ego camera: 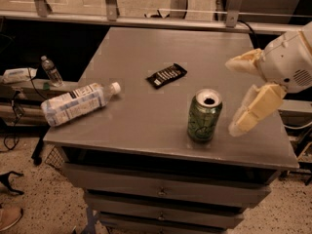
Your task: Move green can near rxbar chocolate
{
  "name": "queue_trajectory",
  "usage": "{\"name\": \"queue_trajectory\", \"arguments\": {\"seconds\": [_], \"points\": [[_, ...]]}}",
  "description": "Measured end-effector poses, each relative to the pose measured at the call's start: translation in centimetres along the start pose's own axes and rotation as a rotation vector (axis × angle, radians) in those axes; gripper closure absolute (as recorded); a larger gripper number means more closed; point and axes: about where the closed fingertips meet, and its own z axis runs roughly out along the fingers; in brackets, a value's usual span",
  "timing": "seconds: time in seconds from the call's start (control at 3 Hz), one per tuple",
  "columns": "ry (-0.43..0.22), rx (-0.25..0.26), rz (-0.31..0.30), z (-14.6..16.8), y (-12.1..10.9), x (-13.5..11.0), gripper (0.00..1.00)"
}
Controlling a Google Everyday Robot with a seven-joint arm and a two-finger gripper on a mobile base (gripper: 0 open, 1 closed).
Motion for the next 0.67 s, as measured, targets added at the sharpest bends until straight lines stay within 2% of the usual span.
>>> {"name": "queue_trajectory", "arguments": {"seconds": [0.67], "points": [[-0.028,-0.07,-0.006,3.0,0.7,-0.5,0.0]]}}
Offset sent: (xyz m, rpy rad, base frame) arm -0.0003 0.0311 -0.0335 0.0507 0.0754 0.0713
